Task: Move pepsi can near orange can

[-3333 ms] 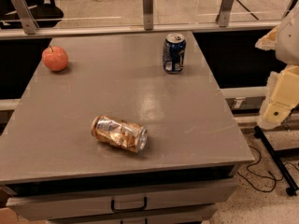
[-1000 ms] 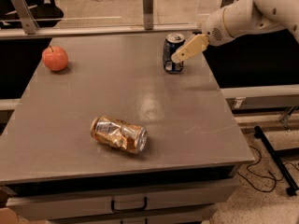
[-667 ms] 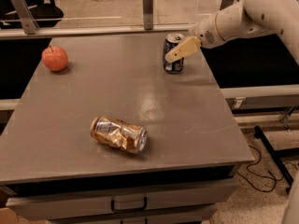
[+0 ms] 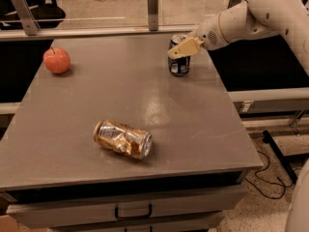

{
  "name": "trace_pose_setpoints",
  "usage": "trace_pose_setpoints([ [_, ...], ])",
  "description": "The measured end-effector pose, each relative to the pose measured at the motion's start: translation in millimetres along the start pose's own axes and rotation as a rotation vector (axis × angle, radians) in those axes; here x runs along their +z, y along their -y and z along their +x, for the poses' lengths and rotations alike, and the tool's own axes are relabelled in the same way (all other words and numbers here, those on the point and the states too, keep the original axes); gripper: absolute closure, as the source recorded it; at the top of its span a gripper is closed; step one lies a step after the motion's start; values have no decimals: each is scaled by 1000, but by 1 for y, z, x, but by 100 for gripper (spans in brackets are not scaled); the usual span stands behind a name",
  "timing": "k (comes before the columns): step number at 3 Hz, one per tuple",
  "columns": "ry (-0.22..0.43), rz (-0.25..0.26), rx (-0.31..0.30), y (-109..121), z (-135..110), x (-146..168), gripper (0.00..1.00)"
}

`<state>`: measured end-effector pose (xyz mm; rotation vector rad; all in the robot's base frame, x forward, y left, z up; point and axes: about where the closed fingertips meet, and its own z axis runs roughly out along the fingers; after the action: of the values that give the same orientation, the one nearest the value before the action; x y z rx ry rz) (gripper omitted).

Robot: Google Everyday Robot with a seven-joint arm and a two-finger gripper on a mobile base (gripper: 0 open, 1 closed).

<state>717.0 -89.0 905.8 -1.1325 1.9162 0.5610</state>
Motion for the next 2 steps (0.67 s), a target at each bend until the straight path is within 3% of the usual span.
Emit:
trace_pose_setpoints([
  [1,45,-48,-22,-15,-19,-14,75],
  [2,43,-53,-21,-16,-18,-11,97],
])
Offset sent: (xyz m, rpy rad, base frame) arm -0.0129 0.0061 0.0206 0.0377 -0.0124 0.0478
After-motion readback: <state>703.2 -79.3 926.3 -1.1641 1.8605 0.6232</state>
